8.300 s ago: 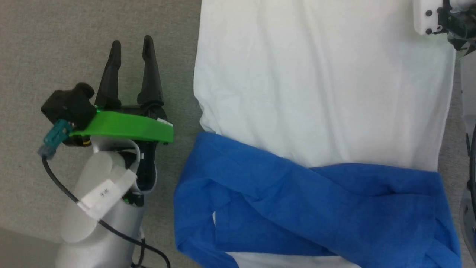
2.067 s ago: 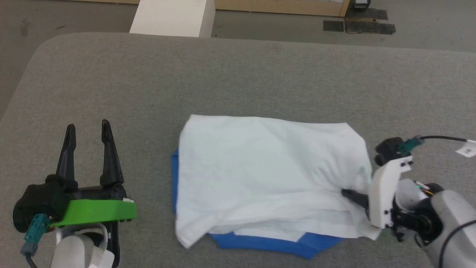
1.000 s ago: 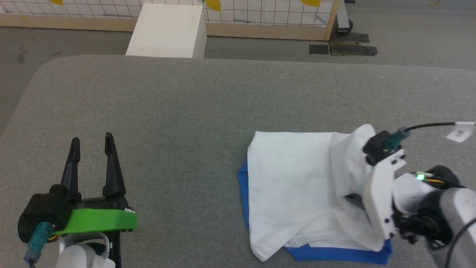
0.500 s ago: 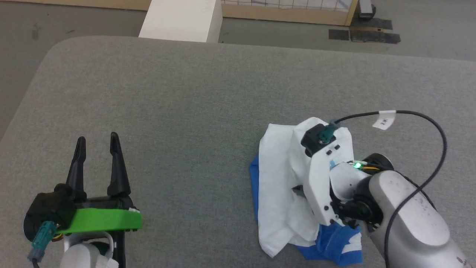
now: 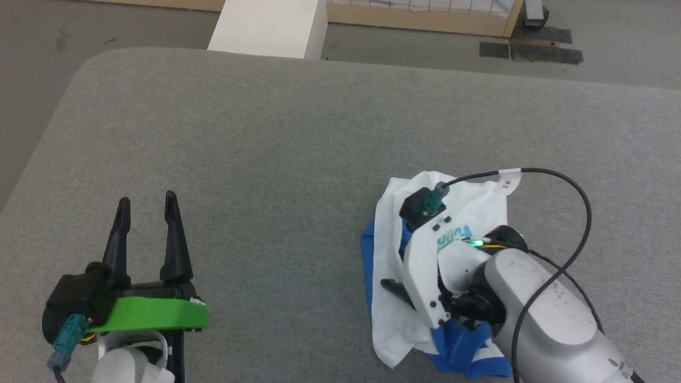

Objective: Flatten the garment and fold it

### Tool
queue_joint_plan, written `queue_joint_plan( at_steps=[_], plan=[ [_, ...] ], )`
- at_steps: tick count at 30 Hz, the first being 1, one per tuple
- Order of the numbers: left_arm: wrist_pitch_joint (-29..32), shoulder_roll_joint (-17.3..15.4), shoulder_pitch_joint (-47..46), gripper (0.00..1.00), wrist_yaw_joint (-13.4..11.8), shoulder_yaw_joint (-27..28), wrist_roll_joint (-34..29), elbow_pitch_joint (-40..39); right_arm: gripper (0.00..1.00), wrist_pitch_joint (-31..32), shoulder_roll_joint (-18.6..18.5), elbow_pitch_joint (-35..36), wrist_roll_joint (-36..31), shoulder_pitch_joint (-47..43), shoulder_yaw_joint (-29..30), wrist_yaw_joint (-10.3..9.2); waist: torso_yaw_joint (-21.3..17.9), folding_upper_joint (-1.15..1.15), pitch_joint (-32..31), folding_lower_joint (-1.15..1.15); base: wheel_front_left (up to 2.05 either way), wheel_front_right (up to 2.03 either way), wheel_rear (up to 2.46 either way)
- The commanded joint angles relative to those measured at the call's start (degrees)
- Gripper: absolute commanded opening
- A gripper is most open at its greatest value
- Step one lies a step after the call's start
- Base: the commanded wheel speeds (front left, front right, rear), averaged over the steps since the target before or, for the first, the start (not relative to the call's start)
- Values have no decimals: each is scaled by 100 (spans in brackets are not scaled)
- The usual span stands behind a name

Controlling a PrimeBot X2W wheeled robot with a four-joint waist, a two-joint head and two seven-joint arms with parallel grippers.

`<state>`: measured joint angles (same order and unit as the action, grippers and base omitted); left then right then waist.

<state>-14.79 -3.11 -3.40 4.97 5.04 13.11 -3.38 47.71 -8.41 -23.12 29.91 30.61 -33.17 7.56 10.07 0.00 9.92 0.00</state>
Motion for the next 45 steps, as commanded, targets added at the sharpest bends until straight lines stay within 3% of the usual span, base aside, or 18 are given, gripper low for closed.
queue_joint_plan(
  at_steps=[1,7,11,16,22,27,31,45],
  plan=[
    [-20,23,28,100,-2,13,-14,39,100,-115,44,95,110,115,-106,-8,-76,0,-135,0,0,0,0],
    [-21,23,125,100,45,71,-87,142,100,-524,-24,713,418,173,-356,-8,-311,0,-374,0,0,0,0],
    [-21,23,161,100,40,131,-191,177,100,-757,-200,1109,385,51,-193,-8,-512,0,-475,0,0,0,0],
    [-21,23,153,100,-29,171,-367,203,100,-1224,-354,1451,-157,-363,591,-8,-704,0,-542,0,0,0,0],
    [-21,23,112,100,-159,131,-538,212,100,-1654,-55,1607,-1537,-1119,1826,-8,-835,0,-470,0,0,0,0],
    [-21,23,30,100,-224,-1,-499,250,100,-1733,321,1381,-2344,-1525,2350,-8,-807,0,-318,0,0,0,0],
    [-21,23,-19,100,-238,-83,-445,293,100,-1729,476,1007,-2556,-1588,2470,-8,-725,0,-191,0,0,0,0],
    [-21,24,-138,100,-296,-197,-328,402,100,-1652,552,-140,-2383,-1241,2228,-8,-533,0,75,0,0,0,0]
  ],
)
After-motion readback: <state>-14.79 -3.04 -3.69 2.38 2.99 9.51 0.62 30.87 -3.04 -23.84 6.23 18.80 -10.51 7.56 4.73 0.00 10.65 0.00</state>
